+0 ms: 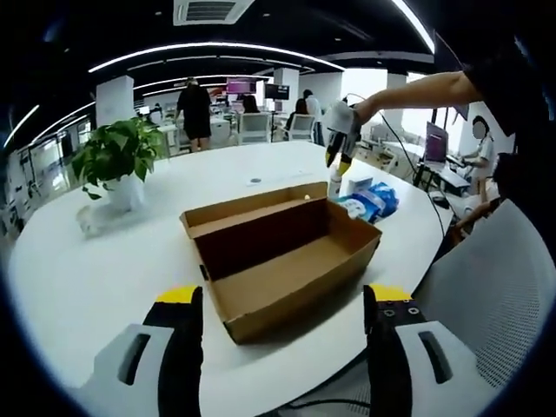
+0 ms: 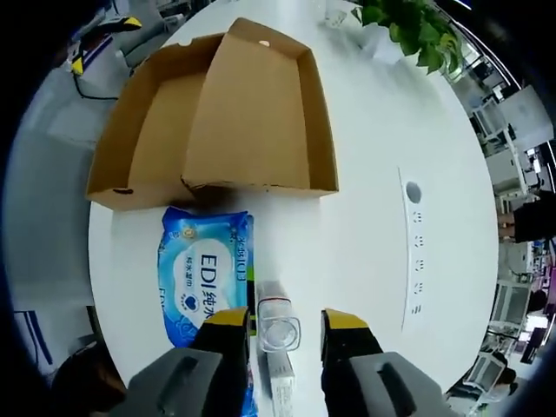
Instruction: Operate the shoe box by opening the lid, removing the specified soft item, and placing it in the target area until the item is outside and the box remains undamaged.
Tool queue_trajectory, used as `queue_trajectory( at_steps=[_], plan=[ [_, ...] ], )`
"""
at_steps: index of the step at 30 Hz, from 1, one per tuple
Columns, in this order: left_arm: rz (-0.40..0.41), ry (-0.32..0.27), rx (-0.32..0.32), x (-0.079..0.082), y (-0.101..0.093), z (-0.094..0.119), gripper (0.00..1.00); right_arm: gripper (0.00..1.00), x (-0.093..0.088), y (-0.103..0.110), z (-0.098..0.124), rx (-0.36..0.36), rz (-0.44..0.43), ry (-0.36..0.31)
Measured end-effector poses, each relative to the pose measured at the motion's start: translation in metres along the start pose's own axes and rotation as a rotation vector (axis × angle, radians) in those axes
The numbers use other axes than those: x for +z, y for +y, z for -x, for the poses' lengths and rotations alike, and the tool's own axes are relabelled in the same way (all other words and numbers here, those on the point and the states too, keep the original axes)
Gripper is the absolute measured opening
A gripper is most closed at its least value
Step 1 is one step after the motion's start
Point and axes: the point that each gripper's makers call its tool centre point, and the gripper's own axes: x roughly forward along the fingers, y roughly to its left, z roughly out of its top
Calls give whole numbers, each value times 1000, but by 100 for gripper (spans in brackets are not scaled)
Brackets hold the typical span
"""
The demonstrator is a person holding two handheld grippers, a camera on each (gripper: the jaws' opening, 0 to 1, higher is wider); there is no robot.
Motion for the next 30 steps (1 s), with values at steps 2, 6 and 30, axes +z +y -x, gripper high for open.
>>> queue_trajectory(
  at_steps=[2,6,30],
  plan=[
    [-1,2,8,-1,2,-2,67,32,5,1,0,2,-31,-31],
    [8,33,32,-8,13,-9,61,37,16,2,3,-9,-87,-78],
    [284,191,151,-45,56,-35,14,39,73,-13,-7,-69,-631,-349]
  ],
)
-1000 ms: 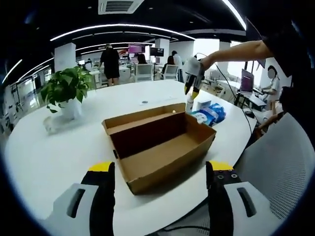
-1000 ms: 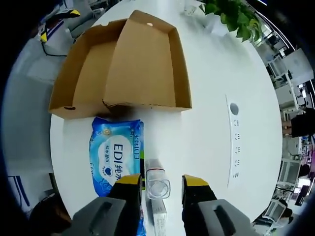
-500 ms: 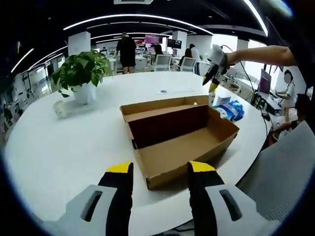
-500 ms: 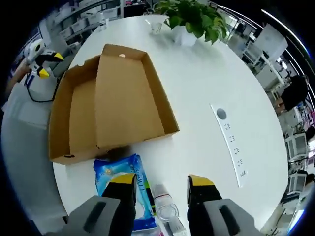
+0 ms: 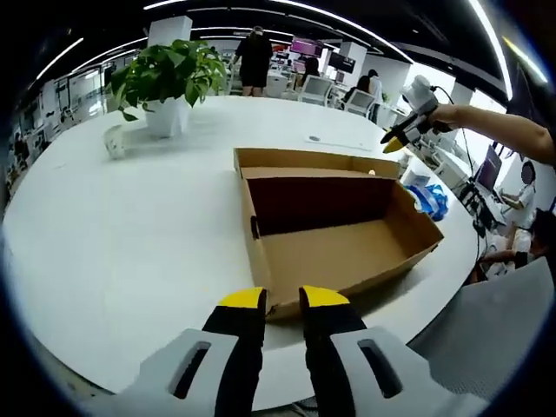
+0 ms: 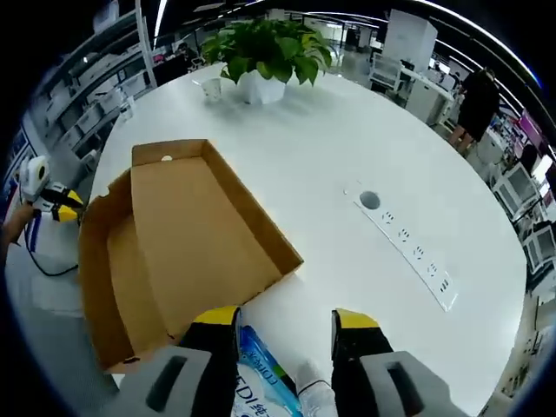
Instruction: Operate the shoe box by opening the lid, removing the specified soft item, and placing it in the target area until the item is outside and the box remains undamaged.
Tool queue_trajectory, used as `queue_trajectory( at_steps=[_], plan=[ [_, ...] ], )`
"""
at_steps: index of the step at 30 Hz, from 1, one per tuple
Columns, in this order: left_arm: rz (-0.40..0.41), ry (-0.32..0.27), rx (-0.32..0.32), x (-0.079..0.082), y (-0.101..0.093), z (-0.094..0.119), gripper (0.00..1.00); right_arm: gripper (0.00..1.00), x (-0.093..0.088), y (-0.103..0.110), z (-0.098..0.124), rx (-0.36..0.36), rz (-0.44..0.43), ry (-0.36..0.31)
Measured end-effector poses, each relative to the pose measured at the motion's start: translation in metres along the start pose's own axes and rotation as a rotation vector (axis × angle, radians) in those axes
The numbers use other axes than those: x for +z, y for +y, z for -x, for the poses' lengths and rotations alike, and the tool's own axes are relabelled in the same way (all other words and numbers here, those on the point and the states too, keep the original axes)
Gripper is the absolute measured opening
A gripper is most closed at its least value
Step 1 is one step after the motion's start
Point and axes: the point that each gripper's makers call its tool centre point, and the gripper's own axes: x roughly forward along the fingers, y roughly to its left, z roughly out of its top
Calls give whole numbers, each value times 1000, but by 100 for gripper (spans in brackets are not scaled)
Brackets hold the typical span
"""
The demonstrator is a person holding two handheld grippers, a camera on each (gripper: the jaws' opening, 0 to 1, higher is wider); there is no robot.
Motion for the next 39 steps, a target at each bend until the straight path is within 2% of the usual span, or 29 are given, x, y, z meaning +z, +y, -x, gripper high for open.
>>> queue_trajectory(
  at_steps=[2,7,12,14,17,22,25,27,29,31,36,39],
  plan=[
    [22,13,14,0,2,-5,12,38,3,-4,-7,-13,-71,-17],
    [36,54,67,-4,11,-11,4,32,5,-10,-19,-20,-177,-44],
    [40,66,64,-6,10,-11,4,30,5,-4,-30,-10,-250,-78],
    [45,68,66,-6,10,-11,3,28,2,-1,-37,-4,-289,-71],
    [51,73,68,-6,10,-11,3,26,-2,-2,-48,-15,-334,-71],
    [55,79,69,-7,11,-12,3,21,-1,-1,-53,-37,-411,-97],
    [50,78,69,-7,12,-12,2,17,-2,1,-57,-27,-448,-97],
    [48,80,70,-7,13,-12,2,10,0,1,-59,-15,-464,-97],
    [52,80,69,-7,13,-12,2,2,7,3,-58,-6,-470,-137],
    [58,80,68,-8,13,-12,2,1,5,-1,-58,-34,-479,-128],
    [54,84,66,-8,14,-13,2,0,7,-1,-55,-46,-504,-147],
    [52,84,66,-8,14,-13,2,0,13,-2,-50,-54,-489,-167]
  ],
)
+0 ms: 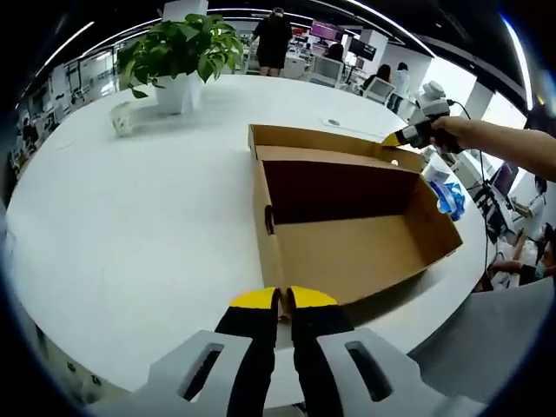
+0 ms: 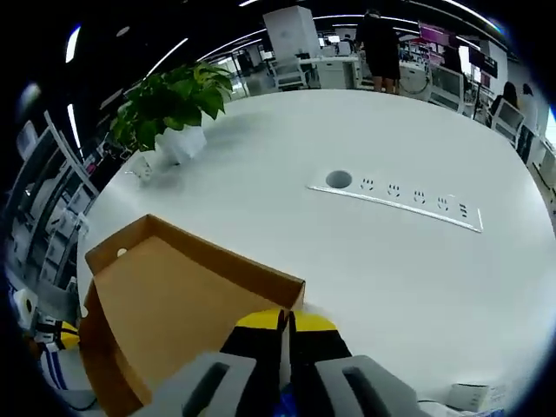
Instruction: Operate the shoe box by opening the lid, removing the specified soft item, and placing it in the target area until the item is outside and the box remains undamaged.
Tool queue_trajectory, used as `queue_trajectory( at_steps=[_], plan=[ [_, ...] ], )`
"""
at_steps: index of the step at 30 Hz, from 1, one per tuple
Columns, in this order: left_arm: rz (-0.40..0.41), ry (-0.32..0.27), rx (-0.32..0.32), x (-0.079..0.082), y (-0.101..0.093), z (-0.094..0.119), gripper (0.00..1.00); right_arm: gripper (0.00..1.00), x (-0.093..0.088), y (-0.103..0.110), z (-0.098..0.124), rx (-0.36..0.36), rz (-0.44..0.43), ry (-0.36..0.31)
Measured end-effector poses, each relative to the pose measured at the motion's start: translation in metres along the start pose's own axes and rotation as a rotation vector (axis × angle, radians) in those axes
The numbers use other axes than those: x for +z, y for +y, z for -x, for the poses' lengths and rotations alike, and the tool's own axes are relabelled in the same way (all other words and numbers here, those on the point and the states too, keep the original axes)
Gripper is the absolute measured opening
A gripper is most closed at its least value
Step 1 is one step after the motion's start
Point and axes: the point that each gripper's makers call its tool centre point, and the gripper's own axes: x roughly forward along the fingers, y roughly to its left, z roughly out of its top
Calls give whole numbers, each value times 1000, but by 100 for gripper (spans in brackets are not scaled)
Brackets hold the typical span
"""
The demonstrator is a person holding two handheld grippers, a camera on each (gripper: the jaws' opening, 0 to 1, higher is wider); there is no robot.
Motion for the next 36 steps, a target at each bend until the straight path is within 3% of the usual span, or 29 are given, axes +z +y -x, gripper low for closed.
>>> queue_trajectory(
  at_steps=[11,24,32,36],
  plan=[
    [7,-2,7,0,-2,0,2,0,25,13,25,-5,59,-115],
    [27,-13,5,0,-4,0,2,0,51,38,77,-11,183,-298],
    [33,-13,-9,0,-6,0,2,0,49,57,112,-21,289,-399],
    [34,-15,-14,0,-6,1,2,0,38,67,129,-29,338,-437]
  ],
)
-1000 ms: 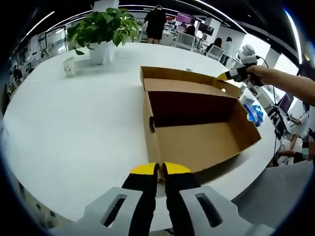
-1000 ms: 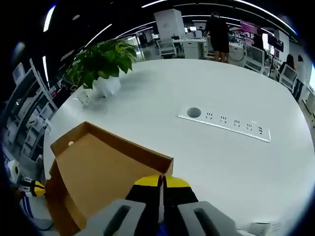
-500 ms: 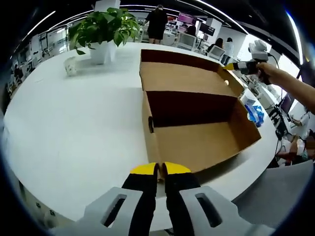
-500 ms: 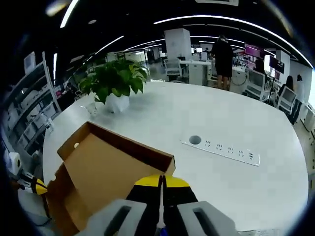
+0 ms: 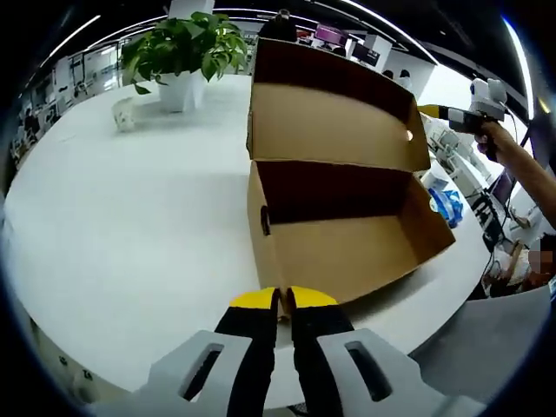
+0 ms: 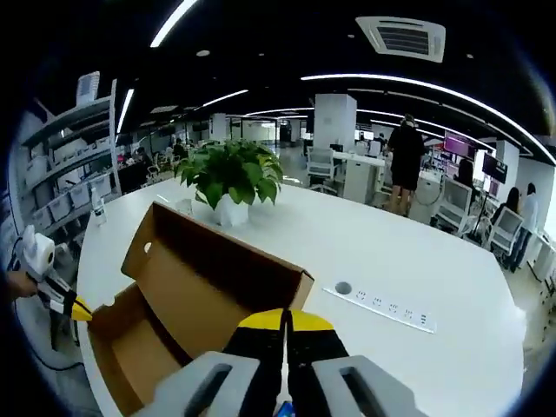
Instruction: Operate the shoe box by opening the lid, removing the specified soft item, and placing it in the target area until the item is outside and the box remains undamaged.
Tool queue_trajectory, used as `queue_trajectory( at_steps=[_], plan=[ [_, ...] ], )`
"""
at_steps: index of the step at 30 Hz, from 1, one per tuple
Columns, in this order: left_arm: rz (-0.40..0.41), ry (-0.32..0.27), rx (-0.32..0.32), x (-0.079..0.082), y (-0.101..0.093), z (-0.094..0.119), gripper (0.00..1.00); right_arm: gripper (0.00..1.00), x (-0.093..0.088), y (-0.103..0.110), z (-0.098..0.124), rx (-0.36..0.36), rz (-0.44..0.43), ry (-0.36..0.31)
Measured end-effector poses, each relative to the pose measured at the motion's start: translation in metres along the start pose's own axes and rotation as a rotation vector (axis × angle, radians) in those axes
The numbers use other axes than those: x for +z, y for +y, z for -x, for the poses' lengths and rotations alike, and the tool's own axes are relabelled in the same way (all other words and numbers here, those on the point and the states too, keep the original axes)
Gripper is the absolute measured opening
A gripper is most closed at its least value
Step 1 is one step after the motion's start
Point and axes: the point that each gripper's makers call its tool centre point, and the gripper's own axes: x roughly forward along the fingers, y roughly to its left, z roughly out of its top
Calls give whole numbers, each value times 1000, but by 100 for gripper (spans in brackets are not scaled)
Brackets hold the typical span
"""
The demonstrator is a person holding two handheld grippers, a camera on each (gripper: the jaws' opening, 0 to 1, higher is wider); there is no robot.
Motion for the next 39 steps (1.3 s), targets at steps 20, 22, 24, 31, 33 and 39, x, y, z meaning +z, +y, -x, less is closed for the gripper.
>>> queue_trajectory(
  at_steps=[20,22,24,31,33,39],
  plan=[
    [18,-20,-40,1,-2,1,3,0,-24,41,69,10,-17,-127],
    [17,-18,-45,1,-3,1,3,0,-29,46,74,16,-30,-124],
    [19,-17,-48,1,-3,1,3,0,-36,50,78,16,-22,-121],
    [10,-16,-54,1,-3,1,3,0,-54,63,89,16,-10,-105],
    [3,-15,-54,1,-3,1,3,0,-60,66,92,19,-8,-98],
    [-7,-15,-56,1,-3,1,3,0,-74,74,96,25,8,-79]
  ],
)
